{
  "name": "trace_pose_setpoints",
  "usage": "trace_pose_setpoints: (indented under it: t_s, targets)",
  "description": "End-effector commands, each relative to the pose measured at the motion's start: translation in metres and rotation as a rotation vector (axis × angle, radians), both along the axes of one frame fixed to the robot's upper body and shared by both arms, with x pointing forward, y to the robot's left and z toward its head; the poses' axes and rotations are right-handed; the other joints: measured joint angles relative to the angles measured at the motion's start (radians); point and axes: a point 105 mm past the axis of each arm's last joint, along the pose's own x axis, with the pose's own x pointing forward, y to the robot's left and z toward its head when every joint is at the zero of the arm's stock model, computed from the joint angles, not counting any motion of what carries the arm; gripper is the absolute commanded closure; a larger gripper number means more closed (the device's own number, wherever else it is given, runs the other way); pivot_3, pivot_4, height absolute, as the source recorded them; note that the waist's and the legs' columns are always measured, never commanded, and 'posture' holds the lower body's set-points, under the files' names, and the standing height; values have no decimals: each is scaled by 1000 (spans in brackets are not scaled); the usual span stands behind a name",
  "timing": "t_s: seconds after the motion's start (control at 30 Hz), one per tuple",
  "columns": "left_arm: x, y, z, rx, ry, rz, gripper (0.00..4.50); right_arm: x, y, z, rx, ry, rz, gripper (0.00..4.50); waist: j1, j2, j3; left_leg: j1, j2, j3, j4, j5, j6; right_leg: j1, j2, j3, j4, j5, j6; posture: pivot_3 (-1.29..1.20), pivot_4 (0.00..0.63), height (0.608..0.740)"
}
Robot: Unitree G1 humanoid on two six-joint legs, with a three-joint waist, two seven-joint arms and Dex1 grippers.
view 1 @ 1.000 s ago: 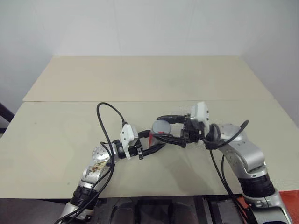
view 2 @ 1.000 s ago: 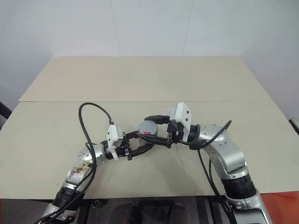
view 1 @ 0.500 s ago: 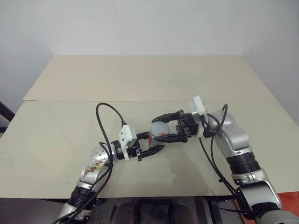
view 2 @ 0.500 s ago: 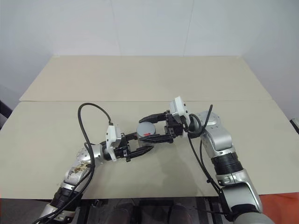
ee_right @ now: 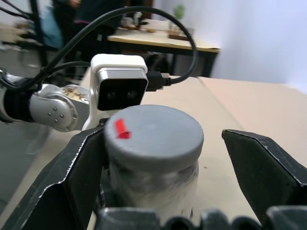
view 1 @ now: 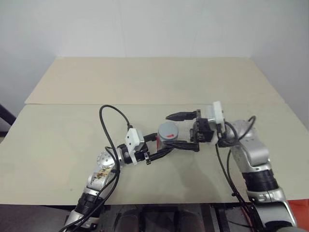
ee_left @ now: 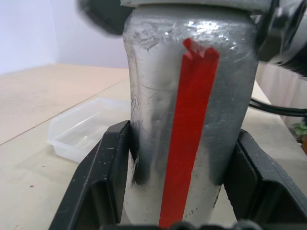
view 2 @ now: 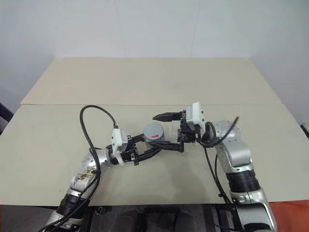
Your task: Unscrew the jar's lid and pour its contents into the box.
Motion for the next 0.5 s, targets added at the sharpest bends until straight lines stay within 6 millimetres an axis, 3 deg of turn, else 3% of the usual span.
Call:
trace_pose_setpoints:
  t_s: [0.03,0.1,0.3,0.5]
  targets:
    - [4,0,9,-9,-57,28,2046,-3,1,25,100,-129,-186,60,-1,0,0,0,0,0,0,0,0,0,0,0,0,0,0,0,150,740]
    - [5,-1,9,-10,-62,37,2046,-2,1,29,144,-132,-268,60,-3,0,0,0,0,1,0,0,-1,-1,0,1,0,0,0,0,150,740]
    - [8,-5,10,-19,-68,47,2046,-32,17,24,193,-82,-314,60,0,0,0,0,0,0,0,1,-1,-1,0,1,0,0,0,0,150,740]
    - [11,-7,10,-17,-78,54,2046,-19,24,10,145,-24,-466,60,-2,0,0,1,0,0,0,1,-1,-1,0,1,0,0,0,0,150,740]
